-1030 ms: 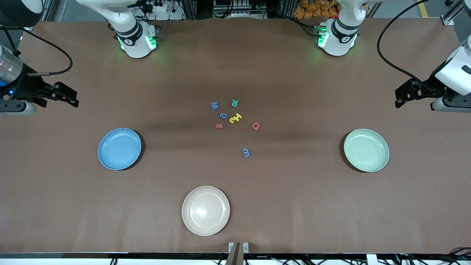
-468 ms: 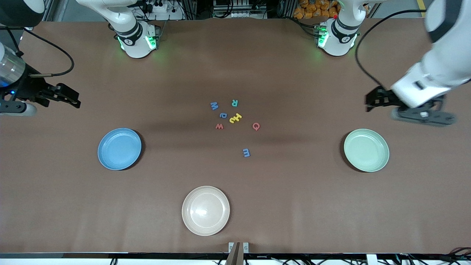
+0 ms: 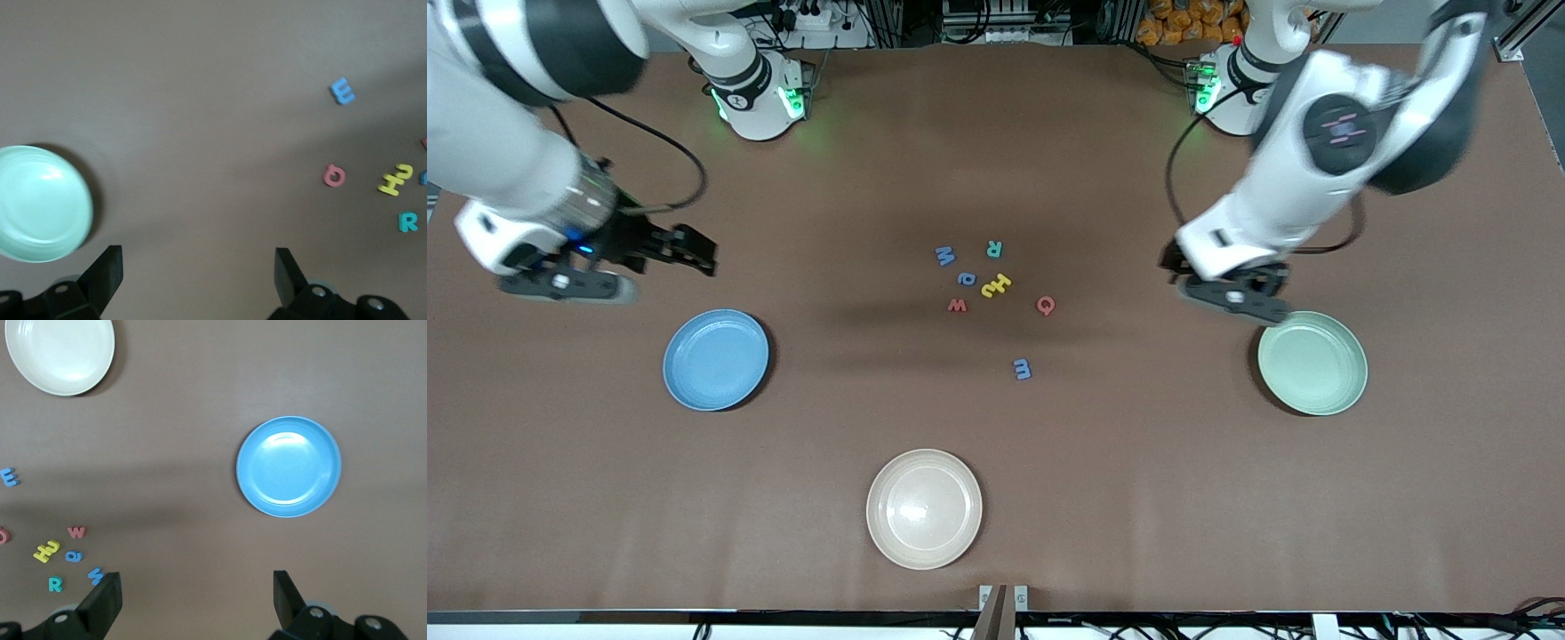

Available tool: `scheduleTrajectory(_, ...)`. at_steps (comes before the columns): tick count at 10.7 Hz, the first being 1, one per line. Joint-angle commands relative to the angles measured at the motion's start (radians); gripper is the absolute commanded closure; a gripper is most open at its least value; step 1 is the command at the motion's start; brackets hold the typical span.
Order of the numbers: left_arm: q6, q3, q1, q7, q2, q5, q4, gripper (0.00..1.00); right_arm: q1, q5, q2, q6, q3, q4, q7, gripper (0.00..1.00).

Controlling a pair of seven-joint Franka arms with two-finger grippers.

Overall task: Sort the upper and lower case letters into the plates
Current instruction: 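Move both grippers from rest toward the scattered foam letters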

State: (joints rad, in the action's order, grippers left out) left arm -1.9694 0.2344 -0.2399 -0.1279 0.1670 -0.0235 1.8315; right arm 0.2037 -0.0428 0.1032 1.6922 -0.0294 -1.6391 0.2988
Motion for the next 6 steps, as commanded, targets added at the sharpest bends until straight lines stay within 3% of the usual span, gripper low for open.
scheduleTrajectory(1, -0.064, -0.004, -0.044, -0.01, 0.064, 0.024, 0.015, 0.0, 0.072, -0.012, 0.077, 0.067, 0.006, 0.007, 0.135, 0.0)
scheduleTrajectory(6, -0.285, -0.006, -0.136, -0.079, 0.132, 0.011, 0.138, 0.0, 0.187, -0.009, 0.281, 0.24, 0.005, 0.045, 0.328, 0.0)
